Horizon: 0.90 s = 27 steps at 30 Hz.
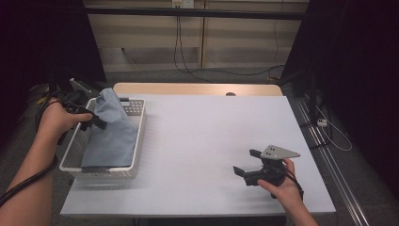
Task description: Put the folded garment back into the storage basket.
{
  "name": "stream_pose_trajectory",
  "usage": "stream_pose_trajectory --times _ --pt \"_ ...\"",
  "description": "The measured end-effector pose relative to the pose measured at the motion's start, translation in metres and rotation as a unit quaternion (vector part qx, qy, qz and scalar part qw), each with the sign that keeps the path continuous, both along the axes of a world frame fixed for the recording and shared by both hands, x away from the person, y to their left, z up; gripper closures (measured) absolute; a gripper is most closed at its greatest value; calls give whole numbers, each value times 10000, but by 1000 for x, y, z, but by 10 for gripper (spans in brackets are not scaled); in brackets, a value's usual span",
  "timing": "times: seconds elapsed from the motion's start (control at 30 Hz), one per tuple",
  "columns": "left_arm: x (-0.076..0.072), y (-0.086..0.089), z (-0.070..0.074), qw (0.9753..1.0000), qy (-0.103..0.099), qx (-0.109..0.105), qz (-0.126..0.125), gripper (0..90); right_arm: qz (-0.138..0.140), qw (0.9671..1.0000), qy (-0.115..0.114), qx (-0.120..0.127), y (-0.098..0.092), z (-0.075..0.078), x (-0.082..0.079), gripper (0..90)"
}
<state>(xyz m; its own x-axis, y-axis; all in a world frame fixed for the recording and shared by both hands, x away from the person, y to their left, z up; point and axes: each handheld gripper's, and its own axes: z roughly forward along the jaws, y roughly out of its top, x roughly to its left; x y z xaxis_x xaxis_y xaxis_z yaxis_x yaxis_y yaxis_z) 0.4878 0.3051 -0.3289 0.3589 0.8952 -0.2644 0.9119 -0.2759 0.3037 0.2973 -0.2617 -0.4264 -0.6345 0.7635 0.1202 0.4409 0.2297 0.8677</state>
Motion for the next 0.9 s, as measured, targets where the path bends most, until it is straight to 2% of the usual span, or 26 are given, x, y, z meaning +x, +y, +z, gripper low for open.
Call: stream_pose_trajectory --times 0.07,0.13,0.17,0.23,0.4,0.5,0.57,0.63,0.87,0.9 --pt "0 1 3 10000 -88 43 16 485 -3 10000 2 7 0 0 0 70" --pt "1 1 6 9996 -261 64 23 443 -6 10000 -4 8 0 0 0 70" --pt "1 1 6 9996 -261 64 23 422 -3 10000 0 10 0 0 0 70" --pt "2 2 13 9989 -469 36 22 409 -4 10000 0 9 0 0 0 71" --pt "4 -2 15 9984 -570 53 9 375 -1 10000 -9 7 0 1 0 70" --pt "5 -6 11 9978 -655 54 2 375 -1 10000 -7 13 0 1 0 70" --pt "6 -7 8 9979 -644 49 -22 384 5 10000 -11 6 0 1 0 71" --pt "7 -9 3 9974 -721 50 49 392 11 10000 -9 -1 0 1 0 70" --pt "11 -9 -5 9962 -864 65 81 505 22 10000 5 20 1 0 0 70" --pt "12 -11 -6 9950 -983 134 81 534 24 10000 6 16 1 0 0 70"
